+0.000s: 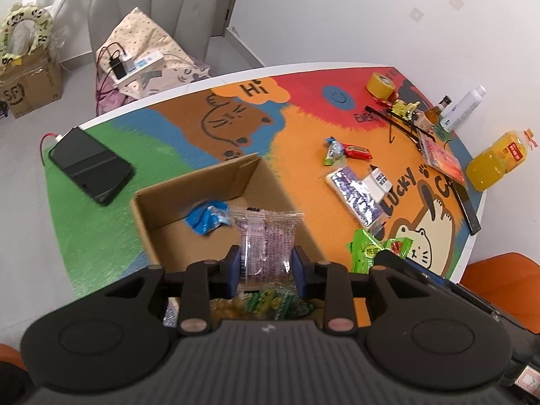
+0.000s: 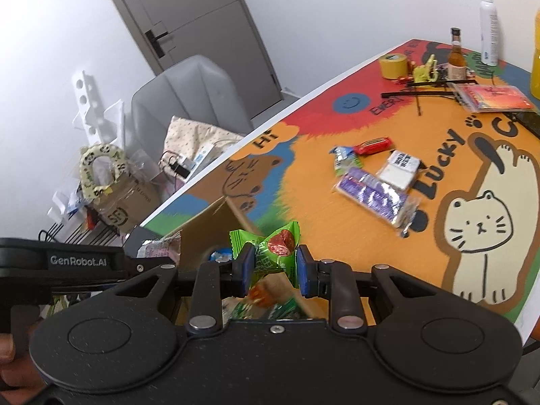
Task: Organize snacks
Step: 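Carry both held snacks over the cardboard box, then open both grippers to drop the snacks into the box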
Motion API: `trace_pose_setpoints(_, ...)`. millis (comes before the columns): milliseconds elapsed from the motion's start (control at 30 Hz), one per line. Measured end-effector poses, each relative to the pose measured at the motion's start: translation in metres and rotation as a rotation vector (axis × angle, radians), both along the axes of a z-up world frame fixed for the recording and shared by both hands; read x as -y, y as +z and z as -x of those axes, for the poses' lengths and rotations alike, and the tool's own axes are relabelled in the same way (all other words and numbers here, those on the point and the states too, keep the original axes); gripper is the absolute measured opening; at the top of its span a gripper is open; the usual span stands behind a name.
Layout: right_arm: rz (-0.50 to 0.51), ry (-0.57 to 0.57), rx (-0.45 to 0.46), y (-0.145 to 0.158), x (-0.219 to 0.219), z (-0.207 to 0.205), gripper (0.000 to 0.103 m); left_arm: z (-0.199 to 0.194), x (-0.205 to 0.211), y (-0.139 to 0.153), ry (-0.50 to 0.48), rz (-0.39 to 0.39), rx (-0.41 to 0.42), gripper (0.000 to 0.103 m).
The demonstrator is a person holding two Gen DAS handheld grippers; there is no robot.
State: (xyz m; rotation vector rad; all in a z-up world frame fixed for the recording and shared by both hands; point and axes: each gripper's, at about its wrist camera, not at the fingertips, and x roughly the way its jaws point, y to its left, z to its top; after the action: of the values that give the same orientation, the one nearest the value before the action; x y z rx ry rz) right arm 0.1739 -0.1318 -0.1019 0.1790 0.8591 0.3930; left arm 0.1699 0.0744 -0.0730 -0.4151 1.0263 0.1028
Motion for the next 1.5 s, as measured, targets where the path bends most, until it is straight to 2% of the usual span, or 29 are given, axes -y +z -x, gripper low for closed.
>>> trace_pose_setpoints(267, 0.019, 0.029, -0.001, 0.001, -0.015, 0.012, 0.025, 0.019, -0.007, -0.005, 0.008, 0.027, -0.018, 0.031)
trace_pose_setpoints(433, 0.054, 0.053, -0.003, -0.004, -0.018, 0.014, 0.025, 0.025, 0.002, -0.018, -0.015, 0.02, -0.087, 0.032)
trace_pose_setpoints(500, 0.072, 0.063, -0.006, -0.005, -0.019, 0.015, 0.025, 0.025, 0.006, -0.022, -0.041, -0.003, -0.098, 0.036)
trace_pose_setpoints(600, 0.097, 0.075, 0.002, -0.004, -0.022, 0.016, 0.025, 0.024, 0.007, -0.024, -0.042, -0.024, -0.126, 0.048)
trace_pose_setpoints(633, 0.102, 0.077, 0.003, -0.003, -0.023, 0.015, 0.025, 0.026, 0.006, -0.024, -0.038, -0.021, -0.118, 0.053)
trace_pose_setpoints(700, 0.097, 0.076, -0.009, 0.0, -0.025, 0.015, 0.025, 0.027, 0.0, -0.023, -0.024, -0.007, -0.107, 0.057)
trace_pose_setpoints(867, 0.106, 0.081, -0.008, 0.005, -0.035, 0.016, 0.025, 0.02, -0.008, -0.015, -0.015, -0.01, -0.077, 0.059)
trace_pose_setpoints(1033, 0.123, 0.069, 0.018, 0.012, -0.041, 0.012, 0.025, 0.014, -0.018, -0.01, 0.011, -0.018, -0.054, 0.068)
trace_pose_setpoints(1300, 0.106, 0.053, 0.052, 0.024, -0.046, -0.002, 0.025, 0.011, -0.034, -0.01, 0.057, -0.013, -0.062, 0.069)
trace_pose_setpoints(1500, 0.093, 0.078, 0.04, 0.025, -0.045, -0.003, 0.036, 0.008, -0.037, -0.009, 0.07, -0.005, -0.055, 0.074)
